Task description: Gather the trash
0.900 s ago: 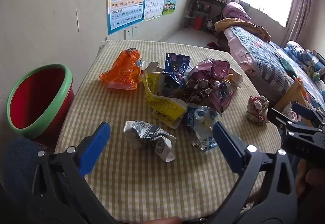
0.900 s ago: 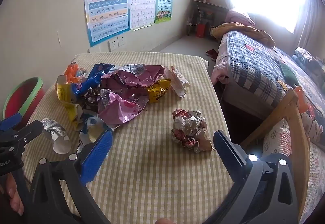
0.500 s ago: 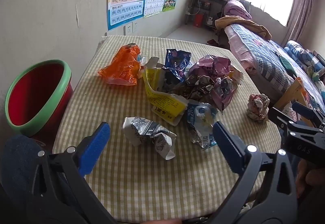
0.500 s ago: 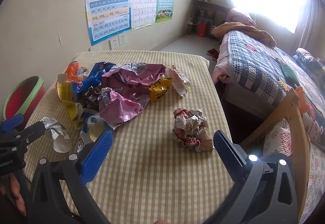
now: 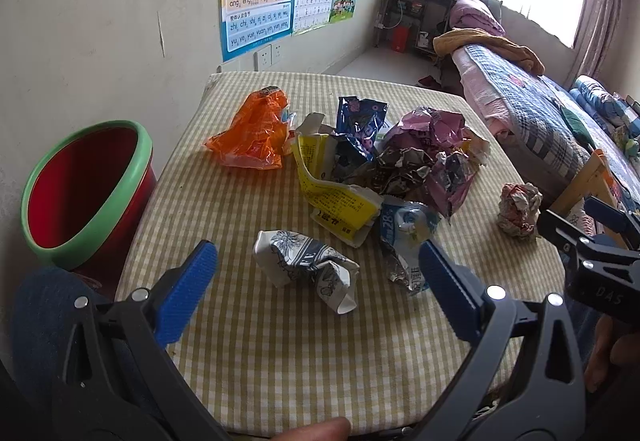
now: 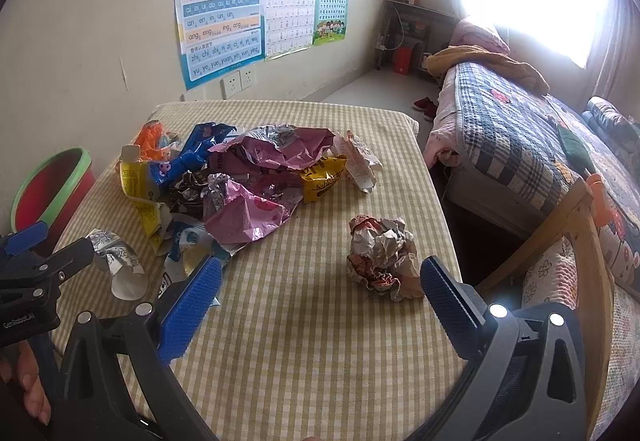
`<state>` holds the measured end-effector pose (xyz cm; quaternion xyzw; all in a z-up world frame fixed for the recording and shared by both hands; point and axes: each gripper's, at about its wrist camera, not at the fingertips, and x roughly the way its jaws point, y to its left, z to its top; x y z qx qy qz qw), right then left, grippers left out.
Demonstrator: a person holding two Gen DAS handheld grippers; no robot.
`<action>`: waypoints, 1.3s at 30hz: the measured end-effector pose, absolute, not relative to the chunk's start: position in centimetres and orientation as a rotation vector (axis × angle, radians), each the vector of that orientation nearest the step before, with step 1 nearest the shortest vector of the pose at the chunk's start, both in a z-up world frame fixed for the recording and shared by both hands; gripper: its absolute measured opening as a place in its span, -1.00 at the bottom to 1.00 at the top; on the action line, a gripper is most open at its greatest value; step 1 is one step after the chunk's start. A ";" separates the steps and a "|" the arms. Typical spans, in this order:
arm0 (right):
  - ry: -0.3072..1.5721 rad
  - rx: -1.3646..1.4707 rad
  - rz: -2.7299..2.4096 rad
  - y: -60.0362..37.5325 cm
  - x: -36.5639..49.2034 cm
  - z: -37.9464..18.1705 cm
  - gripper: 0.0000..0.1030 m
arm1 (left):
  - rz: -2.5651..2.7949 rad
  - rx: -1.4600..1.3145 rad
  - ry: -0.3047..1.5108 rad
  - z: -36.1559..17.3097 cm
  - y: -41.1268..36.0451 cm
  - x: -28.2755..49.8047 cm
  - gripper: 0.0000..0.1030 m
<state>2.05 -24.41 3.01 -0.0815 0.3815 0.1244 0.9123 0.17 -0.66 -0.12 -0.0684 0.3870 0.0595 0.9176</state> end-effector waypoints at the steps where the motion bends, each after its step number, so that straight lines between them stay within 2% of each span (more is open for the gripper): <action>1: 0.787 -0.166 0.256 -24.5 2.1 3.0 0.87 | 0.123 -0.141 0.796 -0.1 -0.7 0.2 0.92; 39: 0.803 -0.168 0.248 -24.5 2.2 2.8 0.87 | 0.087 -0.133 0.780 -0.2 -0.7 0.0 0.92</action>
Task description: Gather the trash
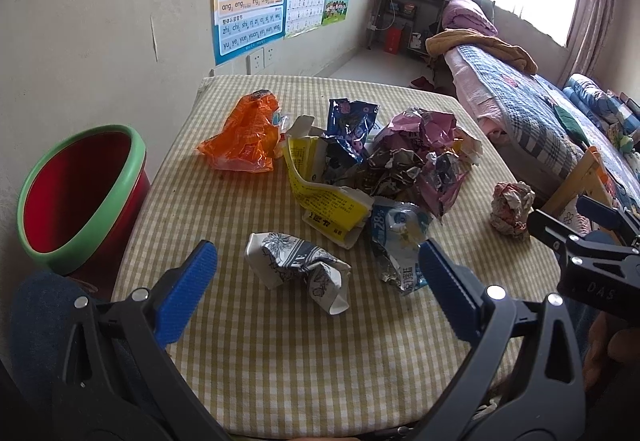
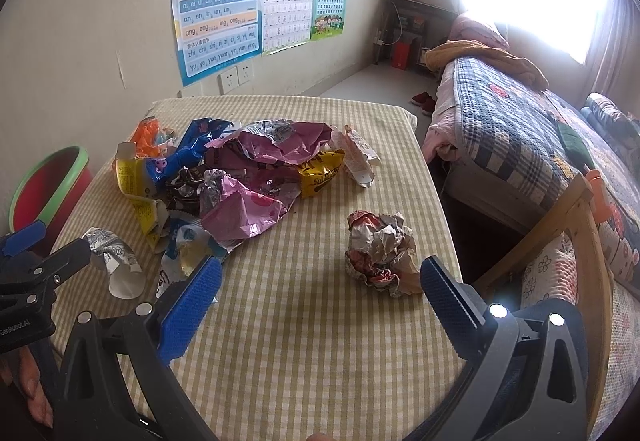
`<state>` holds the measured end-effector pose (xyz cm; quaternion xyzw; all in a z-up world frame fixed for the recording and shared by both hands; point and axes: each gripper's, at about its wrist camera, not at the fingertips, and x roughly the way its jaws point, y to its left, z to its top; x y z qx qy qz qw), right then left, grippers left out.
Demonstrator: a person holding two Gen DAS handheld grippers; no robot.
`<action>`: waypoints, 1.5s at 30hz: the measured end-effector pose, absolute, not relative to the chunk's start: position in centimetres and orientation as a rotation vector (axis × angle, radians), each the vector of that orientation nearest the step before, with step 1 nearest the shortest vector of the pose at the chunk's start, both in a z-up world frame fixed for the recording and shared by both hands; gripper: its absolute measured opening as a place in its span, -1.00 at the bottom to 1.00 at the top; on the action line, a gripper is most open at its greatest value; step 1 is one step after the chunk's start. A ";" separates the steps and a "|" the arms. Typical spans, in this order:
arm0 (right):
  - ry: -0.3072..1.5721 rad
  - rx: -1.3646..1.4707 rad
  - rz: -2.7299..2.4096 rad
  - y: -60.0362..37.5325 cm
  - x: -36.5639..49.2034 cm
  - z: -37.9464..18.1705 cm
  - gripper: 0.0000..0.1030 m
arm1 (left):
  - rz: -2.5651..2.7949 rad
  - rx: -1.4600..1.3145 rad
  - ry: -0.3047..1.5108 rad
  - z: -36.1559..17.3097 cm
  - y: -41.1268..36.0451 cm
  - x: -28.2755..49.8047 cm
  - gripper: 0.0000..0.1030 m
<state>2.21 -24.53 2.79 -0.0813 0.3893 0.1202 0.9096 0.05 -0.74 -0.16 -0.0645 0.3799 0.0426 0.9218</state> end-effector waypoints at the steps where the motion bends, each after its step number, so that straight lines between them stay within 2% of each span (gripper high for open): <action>1: 0.804 -0.165 0.249 -24.5 2.2 2.8 0.87 | 0.085 -0.128 0.780 -0.1 -0.8 0.0 0.92; 34: 0.847 -0.094 0.219 -26.4 3.5 2.7 0.87 | 0.116 -0.183 0.846 -0.6 0.4 0.3 0.92; 45: 0.921 -0.102 0.197 -27.6 6.9 1.2 0.87 | 0.141 -0.270 1.039 -3.5 1.5 3.1 0.92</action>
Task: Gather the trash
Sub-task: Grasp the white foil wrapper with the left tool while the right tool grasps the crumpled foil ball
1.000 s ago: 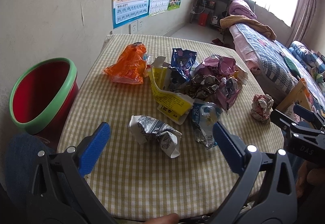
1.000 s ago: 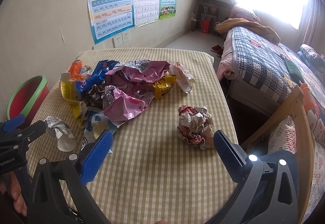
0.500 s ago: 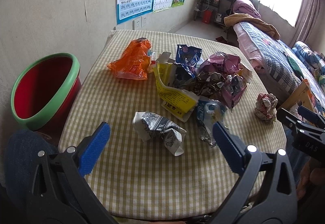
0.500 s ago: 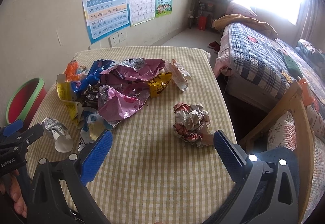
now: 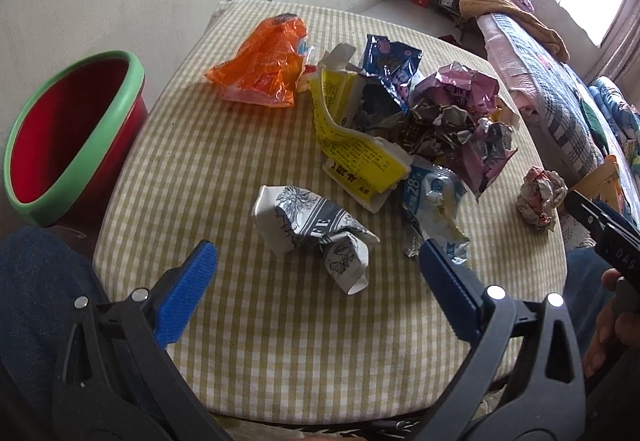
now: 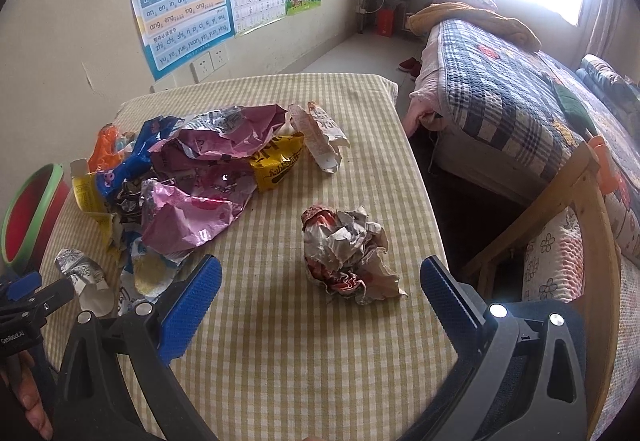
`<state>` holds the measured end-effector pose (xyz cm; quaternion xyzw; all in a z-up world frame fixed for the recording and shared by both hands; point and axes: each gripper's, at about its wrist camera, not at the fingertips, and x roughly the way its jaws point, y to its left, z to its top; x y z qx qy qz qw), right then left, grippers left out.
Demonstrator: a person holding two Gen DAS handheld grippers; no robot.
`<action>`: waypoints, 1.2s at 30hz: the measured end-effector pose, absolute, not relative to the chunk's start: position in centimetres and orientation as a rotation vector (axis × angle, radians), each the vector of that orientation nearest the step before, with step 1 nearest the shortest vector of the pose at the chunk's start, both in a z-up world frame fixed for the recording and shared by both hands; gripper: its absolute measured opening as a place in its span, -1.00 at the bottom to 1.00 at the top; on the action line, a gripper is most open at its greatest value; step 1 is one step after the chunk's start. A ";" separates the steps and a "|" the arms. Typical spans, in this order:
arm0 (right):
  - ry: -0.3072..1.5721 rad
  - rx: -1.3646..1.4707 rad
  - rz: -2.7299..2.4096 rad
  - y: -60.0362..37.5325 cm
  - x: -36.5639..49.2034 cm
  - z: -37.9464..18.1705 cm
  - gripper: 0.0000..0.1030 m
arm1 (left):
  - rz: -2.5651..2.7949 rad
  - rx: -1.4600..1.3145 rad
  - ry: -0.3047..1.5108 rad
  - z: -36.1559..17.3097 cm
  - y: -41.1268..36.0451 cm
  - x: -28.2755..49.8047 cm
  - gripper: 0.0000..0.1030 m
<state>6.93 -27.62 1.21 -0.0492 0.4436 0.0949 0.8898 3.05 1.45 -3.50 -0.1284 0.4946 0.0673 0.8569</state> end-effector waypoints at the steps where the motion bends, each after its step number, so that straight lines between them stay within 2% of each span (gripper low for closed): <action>1: 0.923 -0.110 0.194 -27.6 7.2 1.0 0.87 | 0.143 -0.277 1.052 -3.8 1.5 3.3 0.92; 9: 0.953 -0.113 0.161 -28.2 9.7 -1.0 0.87 | 0.146 -0.278 1.094 -5.8 1.2 4.6 0.91; 11: 0.968 -0.104 0.166 -28.3 10.2 -1.6 0.87 | 0.149 -0.273 1.091 -6.0 1.2 4.8 0.87; 14: 0.974 -0.120 0.160 -28.2 10.7 -2.2 0.84 | 0.150 -0.273 1.089 -6.3 1.2 5.0 0.72; 15: 0.976 -0.123 0.158 -28.2 10.9 -2.4 0.80 | 0.153 -0.271 1.089 -6.5 1.2 5.1 0.61; 18: 1.001 -0.122 0.165 -28.3 11.3 -3.1 0.47 | 0.141 -0.275 1.090 -6.9 1.2 5.3 0.32; 20: 1.017 -0.121 0.173 -28.4 11.4 -3.5 0.12 | 0.133 -0.278 1.085 -6.9 1.2 5.1 0.28; 23: 1.025 -0.119 0.181 -28.4 11.3 -3.7 -0.18 | 0.120 -0.288 1.070 -6.9 1.4 4.7 0.26; 26: 1.005 -0.119 0.189 -28.3 10.9 -3.1 -0.37 | 0.115 -0.287 1.044 -6.3 1.4 4.4 0.24; 31: 0.975 -0.121 0.203 -28.1 10.4 -2.0 -0.49 | 0.101 -0.274 1.006 -4.9 1.3 3.6 0.24; 36: 0.935 -0.118 0.246 -27.3 9.1 0.1 -0.51 | 0.101 -0.276 0.978 -3.7 1.6 3.1 0.23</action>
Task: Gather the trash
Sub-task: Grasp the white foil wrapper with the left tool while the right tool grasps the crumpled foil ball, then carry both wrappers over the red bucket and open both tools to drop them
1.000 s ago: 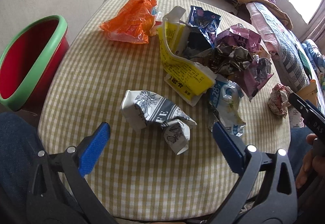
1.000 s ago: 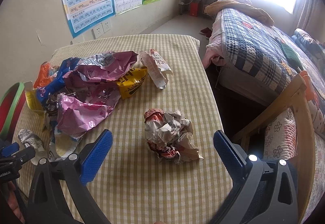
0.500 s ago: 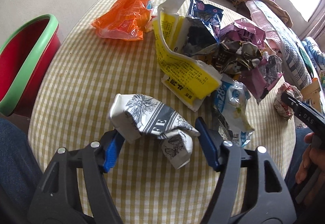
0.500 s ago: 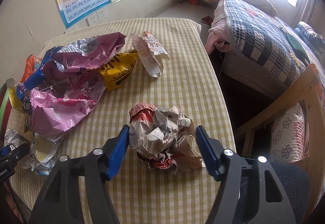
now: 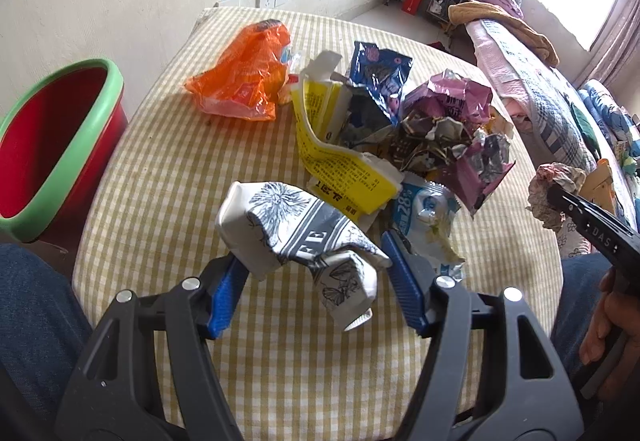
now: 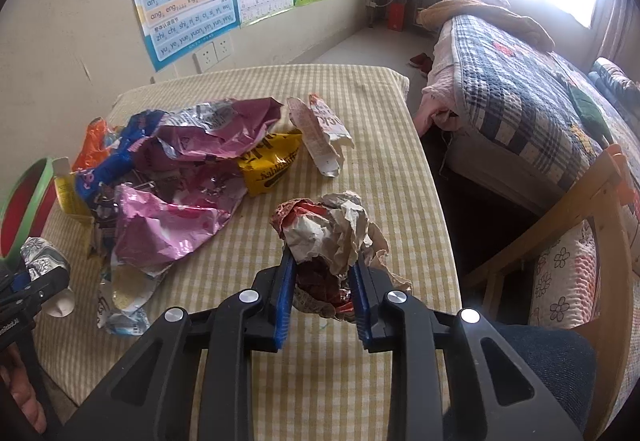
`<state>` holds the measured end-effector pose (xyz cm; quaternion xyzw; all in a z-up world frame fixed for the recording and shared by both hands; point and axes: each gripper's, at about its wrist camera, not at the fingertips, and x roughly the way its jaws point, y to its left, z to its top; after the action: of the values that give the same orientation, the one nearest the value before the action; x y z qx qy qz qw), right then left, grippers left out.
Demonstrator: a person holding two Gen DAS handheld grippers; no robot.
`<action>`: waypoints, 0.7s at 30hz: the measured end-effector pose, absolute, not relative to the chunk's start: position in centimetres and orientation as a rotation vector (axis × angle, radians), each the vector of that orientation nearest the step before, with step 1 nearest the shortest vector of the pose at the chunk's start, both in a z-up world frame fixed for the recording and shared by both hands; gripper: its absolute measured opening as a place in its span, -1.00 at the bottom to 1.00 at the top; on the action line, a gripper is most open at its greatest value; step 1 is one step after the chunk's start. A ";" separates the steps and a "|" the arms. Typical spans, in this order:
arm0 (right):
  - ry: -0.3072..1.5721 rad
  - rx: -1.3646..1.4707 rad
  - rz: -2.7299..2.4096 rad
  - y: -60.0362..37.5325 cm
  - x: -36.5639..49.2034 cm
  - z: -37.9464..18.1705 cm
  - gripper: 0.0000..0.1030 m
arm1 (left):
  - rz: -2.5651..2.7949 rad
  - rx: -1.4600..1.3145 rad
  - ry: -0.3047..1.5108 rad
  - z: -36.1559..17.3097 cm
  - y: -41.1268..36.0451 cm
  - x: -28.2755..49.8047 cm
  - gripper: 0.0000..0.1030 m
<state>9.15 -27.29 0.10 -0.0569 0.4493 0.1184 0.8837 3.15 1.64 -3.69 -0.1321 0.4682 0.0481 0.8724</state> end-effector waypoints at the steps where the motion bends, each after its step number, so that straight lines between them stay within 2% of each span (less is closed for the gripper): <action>1: 0.925 -0.115 0.261 -27.0 8.9 0.6 -0.51 | 0.103 -0.281 0.971 -3.4 1.9 3.0 0.23; 11: 0.812 -0.117 0.441 -20.0 7.3 6.9 -0.51 | 0.177 -0.292 0.862 0.9 5.5 1.8 0.24; 21: 0.762 -0.146 0.657 -10.0 7.0 9.6 -0.51 | 0.321 -0.362 0.784 3.4 14.5 -0.2 0.24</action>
<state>7.00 -10.04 9.61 -0.0697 0.3649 0.3145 0.8735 -0.16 14.51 3.45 -0.1749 0.3784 0.1548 0.8957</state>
